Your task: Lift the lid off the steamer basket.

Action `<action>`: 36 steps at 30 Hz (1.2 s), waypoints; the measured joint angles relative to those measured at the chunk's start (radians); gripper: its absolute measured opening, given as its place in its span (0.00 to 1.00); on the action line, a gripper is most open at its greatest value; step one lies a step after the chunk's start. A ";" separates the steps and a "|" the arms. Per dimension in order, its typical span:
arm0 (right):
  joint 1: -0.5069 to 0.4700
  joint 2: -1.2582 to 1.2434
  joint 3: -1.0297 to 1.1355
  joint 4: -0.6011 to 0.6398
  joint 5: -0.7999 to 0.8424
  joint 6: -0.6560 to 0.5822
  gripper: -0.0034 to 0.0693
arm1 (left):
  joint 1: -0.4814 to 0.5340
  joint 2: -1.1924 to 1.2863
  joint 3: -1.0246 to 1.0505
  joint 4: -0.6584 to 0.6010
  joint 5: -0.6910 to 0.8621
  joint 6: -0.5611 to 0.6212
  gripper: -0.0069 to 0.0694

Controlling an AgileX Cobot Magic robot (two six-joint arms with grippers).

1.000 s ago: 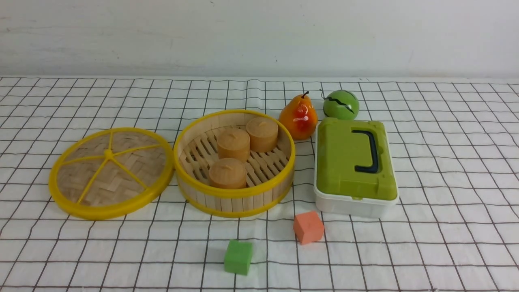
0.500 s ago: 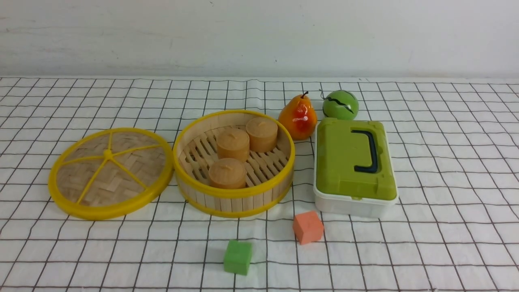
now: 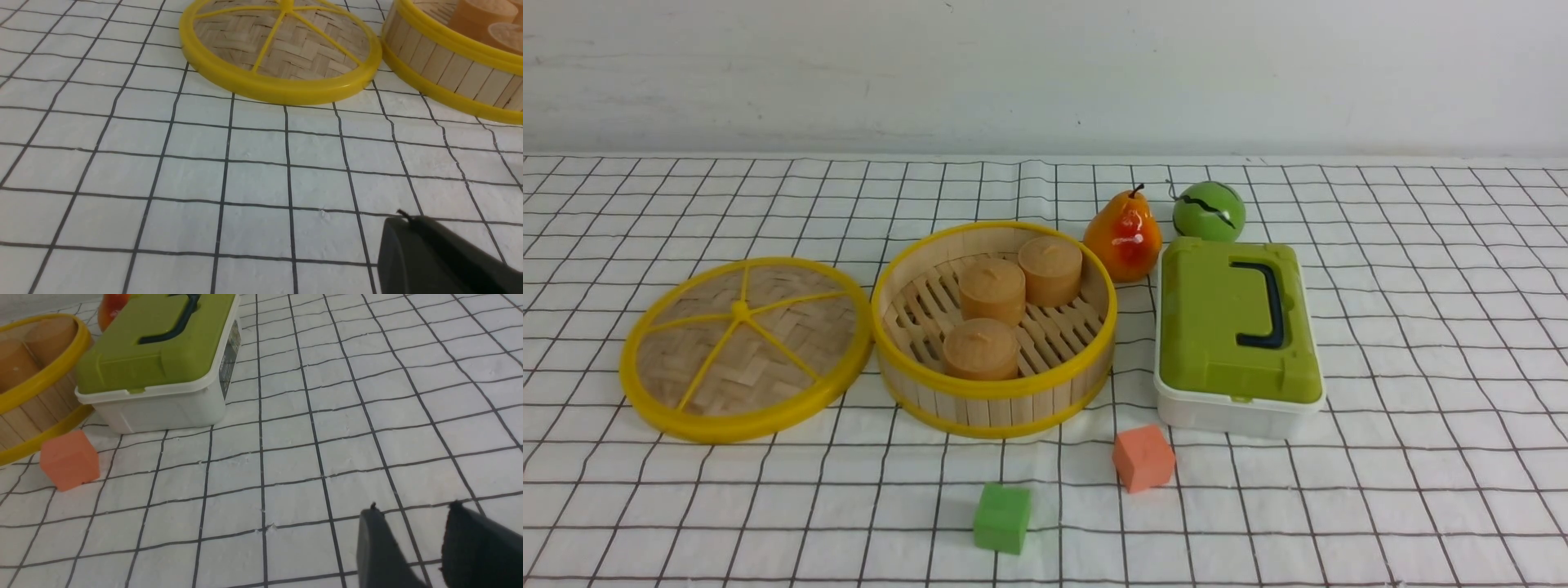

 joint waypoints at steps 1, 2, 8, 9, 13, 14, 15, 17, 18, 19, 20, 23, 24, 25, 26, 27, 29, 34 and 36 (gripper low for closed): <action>0.000 0.000 0.000 0.000 0.000 0.000 0.38 | 0.000 0.000 0.000 0.000 0.000 0.000 0.08; 0.000 0.000 0.000 0.000 0.000 0.000 0.38 | 0.000 0.000 0.000 0.000 0.001 0.000 0.08; 0.000 0.000 0.000 0.000 0.000 0.000 0.38 | 0.000 0.000 0.000 0.000 0.001 0.000 0.08; 0.000 0.000 0.000 0.000 0.000 0.000 0.38 | 0.000 0.000 0.000 0.000 0.001 0.000 0.08; 0.000 0.000 0.000 0.000 0.001 0.000 0.38 | 0.000 0.000 0.000 0.000 0.001 0.000 0.09; 0.000 0.000 0.000 0.000 0.001 0.000 0.38 | 0.000 0.000 0.000 0.000 0.001 0.000 0.09; 0.000 0.000 0.000 0.000 0.002 0.000 0.38 | 0.000 0.000 0.000 0.000 0.001 0.000 0.09; 0.000 0.000 0.000 0.000 0.002 0.000 0.38 | 0.000 0.000 0.000 0.000 0.001 0.000 0.09; 0.000 0.000 0.000 0.000 0.002 0.000 0.38 | 0.000 0.000 0.000 0.000 0.001 0.000 0.09; 0.000 0.000 0.000 0.000 0.002 0.000 0.38 | 0.000 0.000 0.000 0.000 0.002 0.000 0.10; 0.000 0.000 0.000 0.000 0.002 0.000 0.38 | 0.000 0.000 0.000 0.000 0.002 0.000 0.10; 0.000 0.000 0.000 0.000 0.002 0.000 0.38 | 0.000 0.000 0.000 0.000 0.002 0.000 0.10; 0.000 0.000 0.000 0.000 0.002 0.000 0.38 | 0.000 0.000 0.000 0.000 0.002 0.000 0.10; 0.000 0.000 0.000 0.000 0.002 0.000 0.38 | 0.000 0.000 0.000 0.000 0.002 0.000 0.10; 0.000 0.000 0.000 0.000 0.002 0.000 0.38 | 0.000 0.000 0.000 0.000 0.003 0.000 0.10; 0.000 0.000 0.000 0.000 0.002 0.000 0.38 | 0.000 0.000 0.000 0.000 0.003 0.000 0.10; 0.000 0.000 0.000 0.000 0.002 0.000 0.38 | 0.000 0.000 0.000 0.000 0.003 0.000 0.11; 0.000 0.000 0.000 0.000 0.002 0.000 0.38 | 0.000 0.000 0.000 0.000 0.003 0.000 0.11; 0.000 0.000 0.000 0.000 0.002 0.000 0.38 | 0.000 0.000 0.000 0.000 0.003 0.000 0.11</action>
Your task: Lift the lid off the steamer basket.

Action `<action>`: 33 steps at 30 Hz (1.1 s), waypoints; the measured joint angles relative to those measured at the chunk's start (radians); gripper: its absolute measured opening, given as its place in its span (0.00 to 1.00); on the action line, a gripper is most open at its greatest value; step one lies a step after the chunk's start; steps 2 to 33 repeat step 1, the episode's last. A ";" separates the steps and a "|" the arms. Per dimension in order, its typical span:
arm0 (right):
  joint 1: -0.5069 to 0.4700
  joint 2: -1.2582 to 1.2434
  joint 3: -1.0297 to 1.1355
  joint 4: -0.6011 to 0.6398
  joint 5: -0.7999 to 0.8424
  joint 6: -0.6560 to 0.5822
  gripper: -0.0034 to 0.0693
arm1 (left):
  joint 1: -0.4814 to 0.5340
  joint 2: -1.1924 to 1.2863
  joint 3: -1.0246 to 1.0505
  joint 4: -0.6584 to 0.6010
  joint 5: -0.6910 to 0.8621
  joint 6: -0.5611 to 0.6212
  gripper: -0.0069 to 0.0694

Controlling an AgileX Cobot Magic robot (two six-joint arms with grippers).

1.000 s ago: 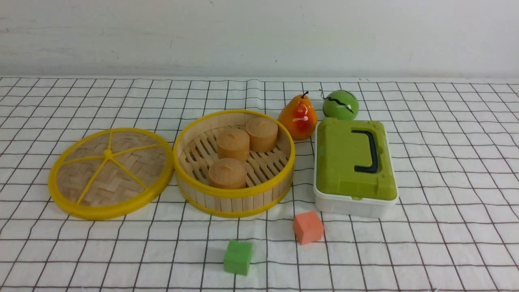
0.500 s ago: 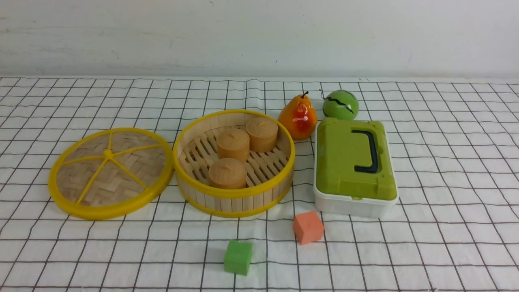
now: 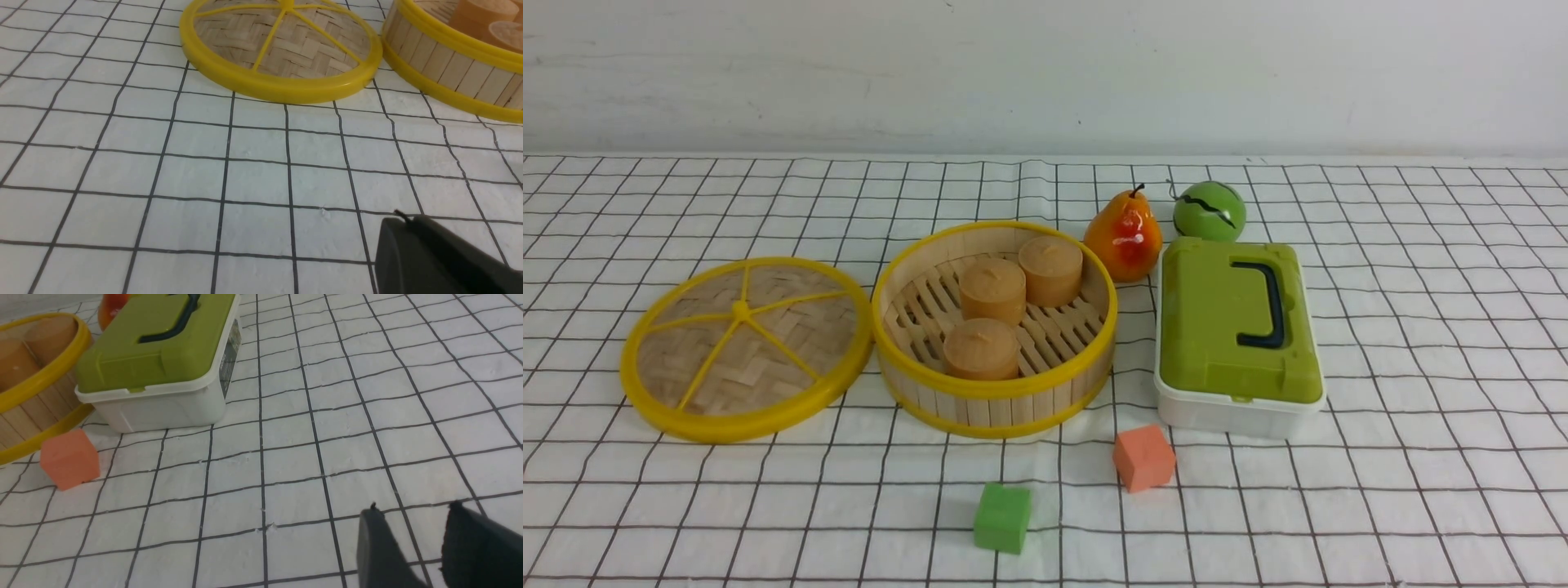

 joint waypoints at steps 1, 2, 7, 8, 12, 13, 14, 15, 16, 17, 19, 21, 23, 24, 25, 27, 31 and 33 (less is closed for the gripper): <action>0.000 0.000 0.000 0.000 0.000 0.000 0.38 | 0.000 0.000 0.000 0.000 0.000 0.000 0.11; 0.000 0.000 0.000 0.000 0.000 0.000 0.38 | 0.000 0.000 0.000 0.000 0.000 0.000 0.11; 0.000 0.000 0.000 0.000 0.000 0.000 0.38 | 0.000 0.000 0.000 0.000 0.000 0.000 0.11; 0.000 0.000 0.000 0.000 0.000 0.000 0.38 | 0.000 0.000 0.000 0.000 0.000 0.000 0.11; 0.000 0.000 0.000 0.000 0.000 0.000 0.38 | 0.000 0.000 0.000 0.000 0.000 0.000 0.11; 0.000 0.000 0.000 0.000 0.000 0.000 0.38 | 0.000 0.000 0.000 0.000 0.000 0.000 0.11; 0.000 0.000 0.000 0.000 0.000 0.000 0.38 | 0.000 0.000 0.000 0.000 0.000 0.000 0.11; 0.000 0.000 0.000 0.000 0.000 0.000 0.38 | 0.000 0.000 0.000 0.000 0.000 0.000 0.11; 0.000 0.000 0.000 0.000 0.000 0.000 0.38 | 0.000 0.000 0.000 0.000 0.000 0.000 0.11; 0.000 0.000 0.000 0.000 0.000 0.000 0.38 | 0.000 0.000 0.000 0.000 0.000 0.000 0.11; 0.000 0.000 0.000 0.000 0.000 0.000 0.38 | 0.000 0.000 0.000 0.000 0.000 0.000 0.11; 0.000 0.000 0.000 0.000 0.000 0.000 0.38 | 0.000 0.000 0.000 0.000 0.000 0.000 0.11; 0.000 0.000 0.000 0.000 0.000 0.000 0.38 | 0.000 0.000 0.000 0.000 0.000 0.000 0.11; 0.000 0.000 0.000 0.000 0.000 0.000 0.38 | 0.000 0.000 0.000 0.000 0.000 0.000 0.11; 0.000 0.000 0.000 0.000 0.000 0.000 0.38 | 0.000 0.000 0.000 0.000 0.000 0.000 0.11; 0.000 0.000 0.000 0.000 0.000 0.000 0.38 | 0.000 0.000 0.000 0.000 0.000 0.000 0.11; 0.000 0.000 0.000 0.000 0.000 0.000 0.38 | 0.000 0.000 0.000 0.000 0.000 0.000 0.11; 0.000 0.000 0.000 0.000 0.000 0.000 0.38 | 0.000 0.000 0.000 0.000 0.000 0.000 0.11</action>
